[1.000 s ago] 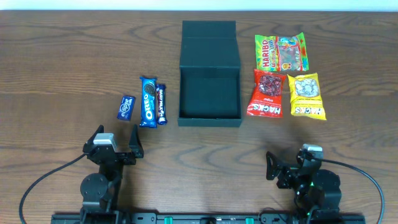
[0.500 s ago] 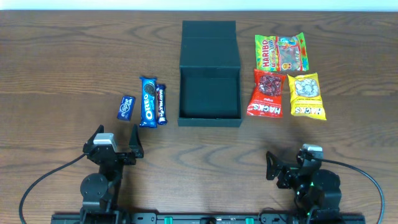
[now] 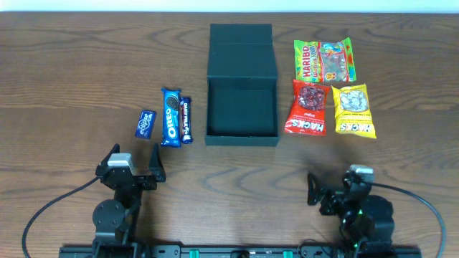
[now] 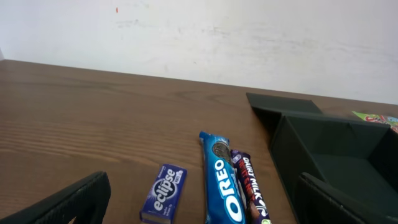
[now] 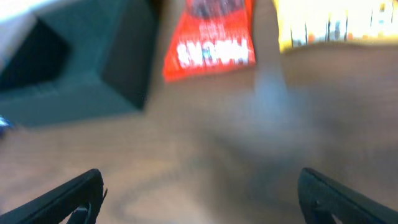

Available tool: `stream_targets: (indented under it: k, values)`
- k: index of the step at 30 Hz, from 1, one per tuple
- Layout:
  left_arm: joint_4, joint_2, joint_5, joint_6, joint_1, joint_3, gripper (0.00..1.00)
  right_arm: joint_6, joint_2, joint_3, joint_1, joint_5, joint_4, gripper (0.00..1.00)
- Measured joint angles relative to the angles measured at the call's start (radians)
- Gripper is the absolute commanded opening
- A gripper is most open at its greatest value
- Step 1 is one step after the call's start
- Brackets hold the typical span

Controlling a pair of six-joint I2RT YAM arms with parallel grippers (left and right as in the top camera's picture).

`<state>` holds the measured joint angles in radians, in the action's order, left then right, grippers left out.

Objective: Pack container

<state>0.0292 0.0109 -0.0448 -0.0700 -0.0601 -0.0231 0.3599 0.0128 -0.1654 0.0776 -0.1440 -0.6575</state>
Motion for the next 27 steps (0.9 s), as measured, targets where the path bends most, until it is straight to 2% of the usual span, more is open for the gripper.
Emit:
stream_targets:
  k: [2, 6, 11, 17, 20, 24, 27]
  values:
    - [0.000, 0.000, 0.000, 0.000, 0.000, 0.000, 0.95, 0.164, -0.001, 0.000, 0.000, -0.051, 0.119, 0.99]
    - [0.000, 0.000, 0.000, 0.000, 0.000, 0.000, 0.95, 0.490, -0.001, 0.000, 0.000, -0.192, 0.114, 0.99]
    - [0.000, 0.000, 0.000, 0.000, 0.000, 0.000, 0.95, 0.692, -0.001, 0.000, 0.000, -0.249, 0.136, 0.99]
    - [0.000, 0.000, 0.000, 0.000, 0.000, 0.000, 0.95, 0.650, 0.009, 0.000, 0.000, -0.265, 0.235, 0.99]
    - [0.000, 0.000, 0.000, 0.000, 0.000, 0.000, 0.95, 0.595, 0.081, 0.000, 0.000, -0.248, 0.313, 0.99]
    - [0.000, 0.001, 0.000, 0.000, 0.000, 0.000, 0.95, 0.515, 0.321, -0.008, -0.010, -0.212, 0.475, 0.99]
    - [0.000, -0.001, 0.000, 0.000, 0.000, -0.001, 0.95, 0.444, 0.591, -0.076, -0.065, -0.197, 0.592, 0.99]
